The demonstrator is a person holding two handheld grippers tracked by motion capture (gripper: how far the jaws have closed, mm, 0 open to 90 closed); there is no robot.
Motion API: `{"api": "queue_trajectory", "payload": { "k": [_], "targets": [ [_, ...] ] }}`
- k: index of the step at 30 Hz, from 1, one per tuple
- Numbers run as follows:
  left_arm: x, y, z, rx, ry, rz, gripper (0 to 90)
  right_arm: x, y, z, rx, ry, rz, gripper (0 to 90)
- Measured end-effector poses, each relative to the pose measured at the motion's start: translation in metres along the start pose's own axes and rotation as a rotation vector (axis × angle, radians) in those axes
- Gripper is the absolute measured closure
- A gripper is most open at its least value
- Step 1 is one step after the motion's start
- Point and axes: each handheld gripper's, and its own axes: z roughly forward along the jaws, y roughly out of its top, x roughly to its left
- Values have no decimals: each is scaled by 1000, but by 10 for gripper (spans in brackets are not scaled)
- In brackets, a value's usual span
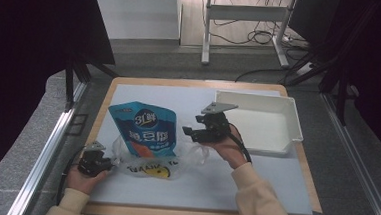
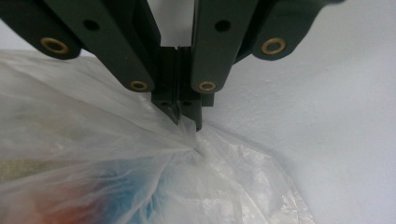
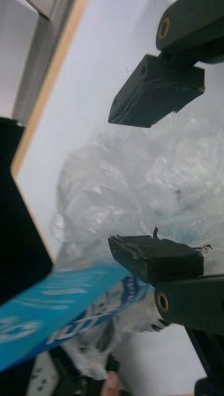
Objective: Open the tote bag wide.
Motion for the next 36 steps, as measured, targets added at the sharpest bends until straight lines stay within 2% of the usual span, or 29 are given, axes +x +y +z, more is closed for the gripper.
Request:
{"api": "queue_trajectory", "payload": {
  "k": [6,11,13,17,18,19,20,22,25,29,36],
  "targets": [
    [0,0,0,0,0,0,897,9,-10,8,27,34,-14,345],
    [0,0,0,2,-1,1,897,10,-5,-8,-21,48,-16,366],
    [0,0,0,2,-1,0,897,13,-5,-11,-9,50,-35,367],
    [0,0,0,2,2,1,897,17,-9,-4,33,53,-51,377],
    [0,0,0,1,2,0,897,19,-13,4,66,38,-65,441],
    [0,0,0,1,2,0,897,19,-13,4,66,38,-65,441],
    [0,0,0,1,1,0,896,18,-17,12,86,33,-55,539],
    [0,0,0,1,0,2,897,16,-20,19,108,32,-29,674],
    [1,0,0,5,-5,2,897,12,-24,25,113,26,-1,831],
    [0,0,0,3,-2,3,896,8,-30,30,93,15,39,880],
    [-1,0,-2,-10,3,-7,878,6,-34,30,69,0,51,884]
  ]
}}
